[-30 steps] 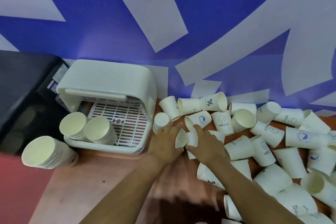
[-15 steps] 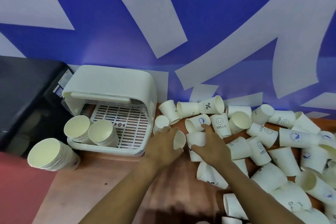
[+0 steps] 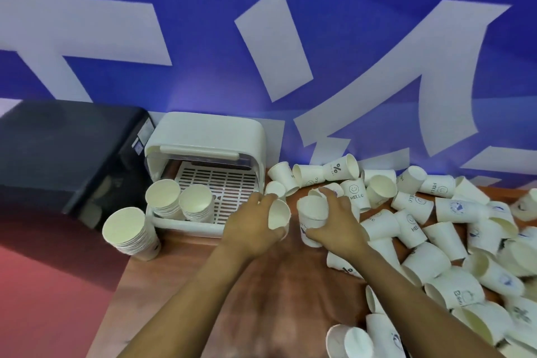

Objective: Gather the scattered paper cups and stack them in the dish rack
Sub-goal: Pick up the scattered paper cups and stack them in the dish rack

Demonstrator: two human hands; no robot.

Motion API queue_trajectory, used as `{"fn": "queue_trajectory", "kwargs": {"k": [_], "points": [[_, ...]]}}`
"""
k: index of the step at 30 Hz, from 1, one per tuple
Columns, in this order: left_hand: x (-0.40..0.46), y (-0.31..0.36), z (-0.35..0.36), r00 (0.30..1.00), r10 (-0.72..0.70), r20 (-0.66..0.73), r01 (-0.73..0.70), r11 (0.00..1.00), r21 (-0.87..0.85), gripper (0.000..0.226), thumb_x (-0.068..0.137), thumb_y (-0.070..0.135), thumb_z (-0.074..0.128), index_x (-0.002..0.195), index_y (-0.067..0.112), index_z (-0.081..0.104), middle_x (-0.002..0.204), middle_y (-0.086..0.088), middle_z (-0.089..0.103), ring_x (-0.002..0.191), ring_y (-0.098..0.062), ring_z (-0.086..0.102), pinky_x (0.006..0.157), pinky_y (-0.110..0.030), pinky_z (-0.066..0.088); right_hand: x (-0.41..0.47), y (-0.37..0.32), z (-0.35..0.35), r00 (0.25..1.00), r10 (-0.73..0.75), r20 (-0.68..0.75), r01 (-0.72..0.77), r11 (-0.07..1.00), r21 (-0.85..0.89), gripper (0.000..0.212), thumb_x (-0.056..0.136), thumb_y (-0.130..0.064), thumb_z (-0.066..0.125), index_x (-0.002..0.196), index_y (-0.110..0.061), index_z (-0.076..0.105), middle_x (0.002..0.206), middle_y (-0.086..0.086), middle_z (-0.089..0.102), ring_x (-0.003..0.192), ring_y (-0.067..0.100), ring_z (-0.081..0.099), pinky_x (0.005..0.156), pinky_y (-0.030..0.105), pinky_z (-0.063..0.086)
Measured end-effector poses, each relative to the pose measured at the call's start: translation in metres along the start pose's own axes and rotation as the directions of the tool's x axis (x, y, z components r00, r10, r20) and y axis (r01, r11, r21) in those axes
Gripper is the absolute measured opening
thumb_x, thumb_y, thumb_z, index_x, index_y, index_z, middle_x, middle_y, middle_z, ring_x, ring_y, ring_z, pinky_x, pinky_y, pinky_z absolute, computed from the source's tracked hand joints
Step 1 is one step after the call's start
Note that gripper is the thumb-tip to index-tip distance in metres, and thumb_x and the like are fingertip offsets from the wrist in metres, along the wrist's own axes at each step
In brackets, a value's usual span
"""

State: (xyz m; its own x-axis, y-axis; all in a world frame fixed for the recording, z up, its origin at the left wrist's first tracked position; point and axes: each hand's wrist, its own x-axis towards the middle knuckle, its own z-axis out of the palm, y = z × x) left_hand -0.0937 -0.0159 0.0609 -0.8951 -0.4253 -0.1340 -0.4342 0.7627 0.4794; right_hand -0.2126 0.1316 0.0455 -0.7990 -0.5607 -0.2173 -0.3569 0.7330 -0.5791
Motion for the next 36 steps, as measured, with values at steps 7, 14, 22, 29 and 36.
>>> {"fn": "queue_trajectory", "kwargs": {"k": [7, 14, 22, 29, 36], "points": [[-0.029, -0.031, -0.033, 0.999, 0.013, -0.031, -0.013, 1.000, -0.005, 0.064, 0.082, 0.045, 0.062, 0.139, 0.029, 0.037, 0.136, 0.003, 0.043, 0.119, -0.021, 0.050, 0.089, -0.031, 0.042, -0.026, -0.035, 0.020, 0.998, -0.066, 0.012, 0.066, 0.998, -0.010, 0.075, 0.069, -0.033, 0.076, 0.133, -0.028, 0.037, 0.132, 0.003, 0.036, 0.119, 0.024, 0.046, 0.092, 0.032, 0.041], [-0.053, -0.081, -0.068, 0.997, 0.012, -0.071, -0.011, 1.000, 0.014, 0.065, 0.083, 0.046, 0.062, 0.141, 0.030, 0.035, 0.140, 0.004, 0.041, 0.121, -0.020, 0.048, 0.092, -0.034, 0.045, -0.036, -0.083, 0.053, 0.996, -0.094, -0.003, 0.094, 0.996, 0.006, 0.078, 0.069, -0.031, 0.072, 0.137, -0.029, 0.034, 0.129, 0.000, 0.044, 0.116, 0.020, 0.049, 0.087, 0.034, 0.046], [-0.054, -0.141, -0.112, 0.981, -0.060, -0.185, 0.065, 0.998, 0.021, 0.064, 0.082, 0.050, 0.060, 0.139, 0.034, 0.036, 0.140, 0.009, 0.040, 0.120, -0.019, 0.051, 0.088, -0.034, 0.046, -0.033, -0.131, 0.083, 0.992, -0.125, -0.024, 0.126, 0.990, 0.067, 0.080, 0.059, -0.048, 0.068, 0.131, -0.038, 0.034, 0.126, -0.010, 0.052, 0.112, 0.014, 0.053, 0.087, 0.039, 0.050], [-0.042, -0.177, -0.138, 0.975, -0.083, -0.206, 0.092, 0.995, 0.035, 0.065, 0.086, 0.051, 0.057, 0.142, 0.030, 0.032, 0.141, 0.005, 0.038, 0.117, -0.021, 0.052, 0.087, -0.034, 0.047, -0.017, -0.161, 0.100, 0.982, -0.168, -0.090, 0.179, 0.974, 0.141, 0.075, 0.068, -0.040, 0.074, 0.132, -0.037, 0.036, 0.126, -0.011, 0.052, 0.105, 0.006, 0.054, 0.087, 0.028, 0.049], [-0.027, -0.199, -0.137, 0.975, -0.068, -0.212, 0.077, 0.997, 0.031, 0.067, 0.085, 0.051, 0.059, 0.143, 0.029, 0.032, 0.140, 0.004, 0.038, 0.116, -0.020, 0.052, 0.083, -0.032, 0.048, 0.002, -0.184, 0.126, 0.963, -0.213, -0.165, 0.239, 0.957, 0.162, 0.081, 0.074, -0.026, 0.074, 0.142, -0.030, 0.030, 0.139, -0.005, 0.040, 0.122, 0.013, 0.046, 0.094, 0.021, 0.038]]}}
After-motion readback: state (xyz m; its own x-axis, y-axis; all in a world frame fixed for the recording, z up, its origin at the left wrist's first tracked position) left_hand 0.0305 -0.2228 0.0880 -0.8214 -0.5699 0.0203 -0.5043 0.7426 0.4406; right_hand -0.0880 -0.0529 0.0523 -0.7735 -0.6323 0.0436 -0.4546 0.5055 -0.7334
